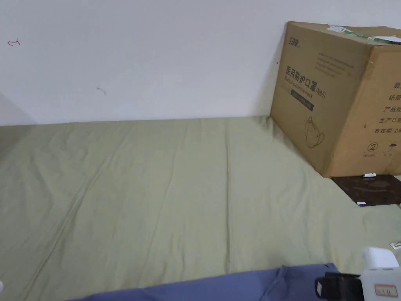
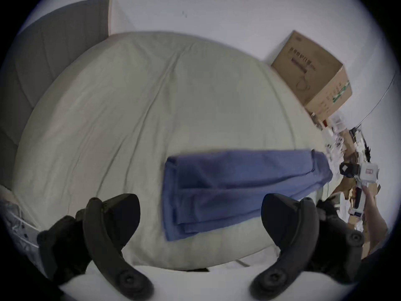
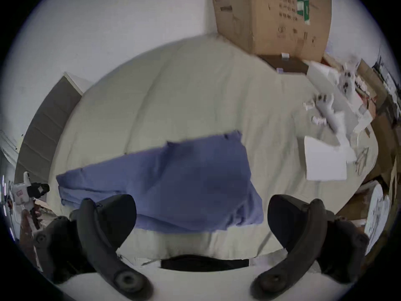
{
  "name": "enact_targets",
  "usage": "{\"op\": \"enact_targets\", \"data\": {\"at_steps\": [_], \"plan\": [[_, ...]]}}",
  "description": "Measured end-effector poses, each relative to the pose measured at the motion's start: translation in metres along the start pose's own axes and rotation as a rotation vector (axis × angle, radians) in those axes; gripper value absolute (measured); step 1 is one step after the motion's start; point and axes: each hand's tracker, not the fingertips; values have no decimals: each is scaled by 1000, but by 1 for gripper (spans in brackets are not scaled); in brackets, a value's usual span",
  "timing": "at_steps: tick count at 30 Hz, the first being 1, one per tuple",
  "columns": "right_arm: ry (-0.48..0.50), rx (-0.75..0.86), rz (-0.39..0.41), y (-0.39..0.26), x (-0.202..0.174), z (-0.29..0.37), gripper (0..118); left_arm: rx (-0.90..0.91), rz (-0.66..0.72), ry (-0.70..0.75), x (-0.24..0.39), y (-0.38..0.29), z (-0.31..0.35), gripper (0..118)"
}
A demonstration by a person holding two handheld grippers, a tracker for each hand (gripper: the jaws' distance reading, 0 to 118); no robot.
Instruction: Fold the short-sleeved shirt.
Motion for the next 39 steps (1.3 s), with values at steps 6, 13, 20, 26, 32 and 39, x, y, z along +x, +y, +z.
{"op": "enact_targets", "data": {"at_steps": [6,13,20,26,32,39], "plan": [[-22,196,113,10,-72,30,117,230,-60,21,52,21,30,114],[45,269,106,5,-128,22,0,258,-131,35,92,24,8,0],[67,216,155,6,-141,17,0,195,-123,56,63,22,-3,0],[46,178,175,4,-135,21,0,38,251,-307,-57,19,-16,40],[48,110,127,-4,-135,14,0,-30,381,-352,-115,-10,-58,118],[35,60,127,-2,-144,0,0,-24,574,-697,-134,-37,-126,118]]}}
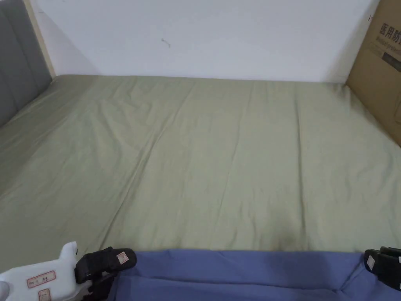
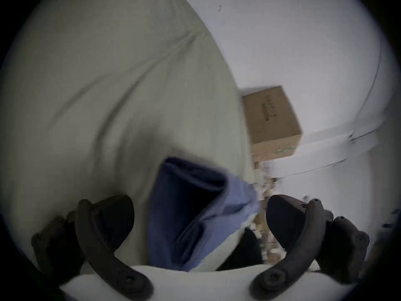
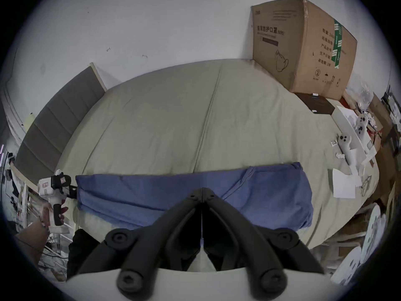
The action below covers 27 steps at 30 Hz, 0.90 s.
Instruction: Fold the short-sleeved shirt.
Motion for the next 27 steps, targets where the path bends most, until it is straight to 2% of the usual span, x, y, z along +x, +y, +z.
{"op": "enact_targets", "data": {"at_steps": [2,3,5,6,7,8,9,10,17,19,22,23,24,26,27], "plan": [[-3,-4,27,3,-6,1,0,-40,117,-175,-8,3,-17,118],[-6,-3,45,4,-8,0,0,-88,160,-209,-13,2,-27,118],[-10,-4,68,6,-9,-2,0,-96,107,-187,-12,-2,-35,115],[-9,-4,71,6,-10,-3,0,-88,69,-162,-13,-3,-35,106],[-4,-5,71,7,-11,-3,0,-64,57,-109,-19,-3,-32,82],[6,-6,66,7,-12,-3,0,-49,81,-6,-34,0,-34,23],[19,-7,57,7,-13,-3,0,-52,65,155,-42,-3,-35,4],[33,-11,47,6,-14,-3,0,-38,52,-5,-43,-10,-33,4],[39,-3,42,16,-12,4,0,9,-275,409,56,-17,-9,3],[83,43,21,22,-13,13,0,68,-524,644,90,-30,14,3],[113,54,12,25,-18,20,0,99,-738,1089,113,-42,20,3],[124,55,10,24,-19,21,0,100,-776,1183,117,-44,21,3],[136,54,9,23,-21,22,0,98,-787,1209,118,-43,18,3],[153,52,16,19,-22,22,0,99,-761,1128,131,-45,14,3],[155,51,22,17,-23,22,0,106,-732,1038,138,-46,8,4]]}}
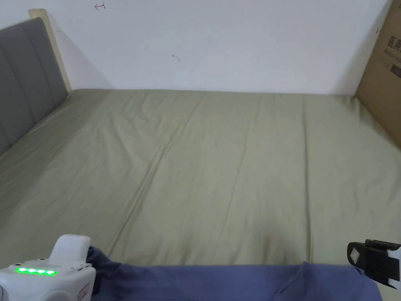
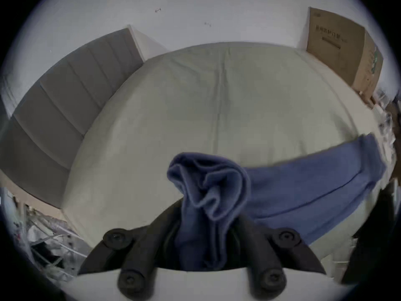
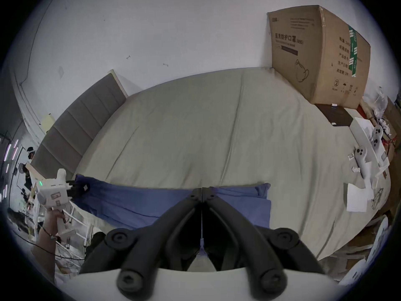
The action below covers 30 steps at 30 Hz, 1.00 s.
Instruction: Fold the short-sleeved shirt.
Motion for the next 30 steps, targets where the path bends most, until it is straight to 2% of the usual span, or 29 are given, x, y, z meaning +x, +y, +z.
{"op": "enact_targets", "data": {"at_steps": [2,4,7,8,9,10,11,12,13,15,17,18,19,21,22,23,25,30], "plan": [[1,-4,9,-3,0,0,0,-14,123,-247,21,16,2,4],[7,-5,4,-6,3,2,0,-56,151,-444,53,27,-3,4],[14,-10,-18,-11,13,3,0,-115,112,-595,111,42,-20,5],[11,-11,-25,-12,16,5,0,-147,93,-613,128,45,-26,12],[8,-12,-30,-13,18,6,0,-175,87,-628,145,46,-35,28],[5,-13,-36,-15,20,7,0,-215,87,-654,158,47,-43,58],[3,-14,-41,-16,23,9,0,-247,111,-675,168,46,-50,102],[1,-15,-44,-17,25,10,0,-263,141,-705,173,44,-55,115],[-2,-15,-47,-18,27,12,0,-256,206,-733,175,42,-58,115],[-6,-17,-51,-19,31,14,0,-264,291,-762,169,41,-60,113],[-7,-17,-53,-20,35,15,0,-226,304,-730,154,42,-54,112],[-10,-15,-55,-20,37,15,0,-192,304,-698,146,43,-49,106],[-11,-14,-57,-20,38,15,0,-138,289,-668,135,44,-42,92],[-8,-12,-66,-19,42,13,0,-83,264,-602,118,44,-31,19],[-7,-11,-71,-19,42,11,0,-84,242,-570,115,44,-28,1],[-4,-10,-75,-18,43,10,0,-90,219,-552,113,43,-27,1],[1,-11,-81,-18,43,7,0,-132,191,-633,115,39,-34,1],[11,-18,-82,-21,39,6,0,-298,53,-673,163,21,-58,1]]}}
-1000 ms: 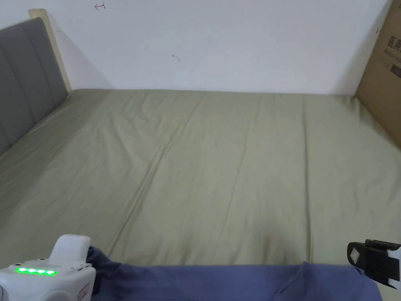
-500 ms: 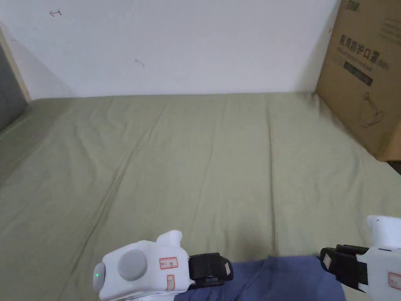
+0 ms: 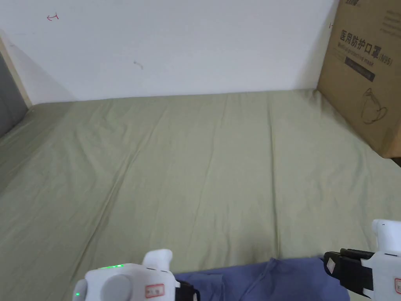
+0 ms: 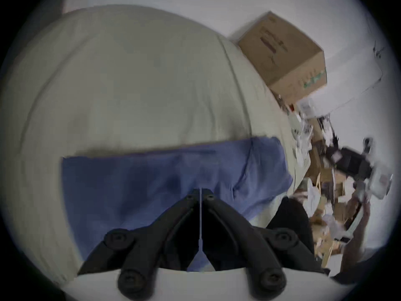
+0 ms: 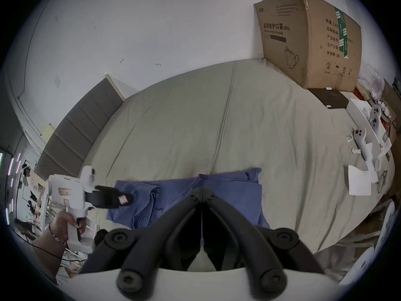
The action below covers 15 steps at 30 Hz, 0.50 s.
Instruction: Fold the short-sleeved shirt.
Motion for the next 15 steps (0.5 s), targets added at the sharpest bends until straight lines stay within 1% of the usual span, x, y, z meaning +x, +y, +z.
{"op": "enact_targets", "data": {"at_steps": [3,5,8,10,12,15], "plan": [[3,-14,11,-3,1,-1,0,-91,2,-48,20,-13,-36,1],[-6,-26,11,-5,3,-1,0,-72,9,-70,31,-19,-45,1],[-13,-35,7,-7,7,-1,0,-86,61,-239,43,-24,-47,1],[-16,-37,7,-6,8,-1,0,-58,80,-299,41,-25,-42,1],[-16,-35,6,-5,10,-1,0,2,109,-311,27,-21,-23,1],[-14,-25,-4,-3,10,0,0,134,201,-349,-19,-16,19,1]]}}
